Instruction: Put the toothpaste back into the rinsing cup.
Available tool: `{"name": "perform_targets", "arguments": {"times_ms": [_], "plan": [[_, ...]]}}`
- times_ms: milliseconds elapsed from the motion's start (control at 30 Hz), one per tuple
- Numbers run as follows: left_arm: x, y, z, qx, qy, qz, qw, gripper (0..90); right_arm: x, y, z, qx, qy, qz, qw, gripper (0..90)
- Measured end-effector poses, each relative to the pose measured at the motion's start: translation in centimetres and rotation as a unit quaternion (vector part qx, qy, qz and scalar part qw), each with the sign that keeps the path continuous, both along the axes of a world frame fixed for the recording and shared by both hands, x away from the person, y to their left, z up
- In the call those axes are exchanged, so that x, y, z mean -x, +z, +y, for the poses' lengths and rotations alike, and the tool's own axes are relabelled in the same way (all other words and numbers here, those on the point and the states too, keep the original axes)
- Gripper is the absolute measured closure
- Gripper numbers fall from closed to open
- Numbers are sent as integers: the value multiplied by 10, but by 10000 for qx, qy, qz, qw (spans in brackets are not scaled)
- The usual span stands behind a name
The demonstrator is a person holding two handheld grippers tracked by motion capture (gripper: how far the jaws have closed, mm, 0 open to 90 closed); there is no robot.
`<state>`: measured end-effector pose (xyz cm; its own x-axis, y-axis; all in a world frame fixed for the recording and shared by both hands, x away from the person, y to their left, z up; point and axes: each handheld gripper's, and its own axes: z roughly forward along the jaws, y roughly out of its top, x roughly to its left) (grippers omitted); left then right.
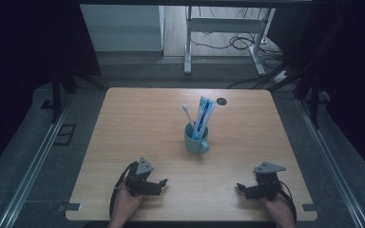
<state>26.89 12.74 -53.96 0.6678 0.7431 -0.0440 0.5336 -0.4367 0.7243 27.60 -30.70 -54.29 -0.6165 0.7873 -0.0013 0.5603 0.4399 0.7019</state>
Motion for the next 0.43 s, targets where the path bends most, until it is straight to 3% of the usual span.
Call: {"name": "perform_targets", "arguments": {"times_ms": [67,133,433], "plan": [[0,-4,-3,-164,19,129,9998,96,0,0,0,-1,-3,1,10000,0],[0,-4,-5,-283,-11,103,9995,95,0,0,0,-5,-3,7,10000,0],[0,-4,-6,-282,117,193,9993,71,0,0,0,-3,-5,2,10000,0]]}}
